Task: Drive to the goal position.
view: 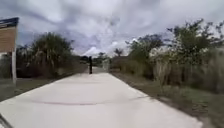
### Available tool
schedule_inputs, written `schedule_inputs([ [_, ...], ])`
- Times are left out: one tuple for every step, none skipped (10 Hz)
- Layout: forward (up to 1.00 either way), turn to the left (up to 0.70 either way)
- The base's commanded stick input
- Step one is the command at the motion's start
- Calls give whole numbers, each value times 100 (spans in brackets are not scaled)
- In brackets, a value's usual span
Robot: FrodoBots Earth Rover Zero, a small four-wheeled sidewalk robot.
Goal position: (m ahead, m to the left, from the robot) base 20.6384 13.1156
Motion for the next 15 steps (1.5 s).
schedule_inputs([
  [85, 0],
  [85, 0],
  [85, 0],
  [85, 0],
  [85, 0],
  [85, 32],
  [85, 34],
  [85, 34],
  [85, 34],
  [85, 34],
  [85, 34],
  [85, 8],
  [85, 0],
  [85, 0],
  [85, 0],
])
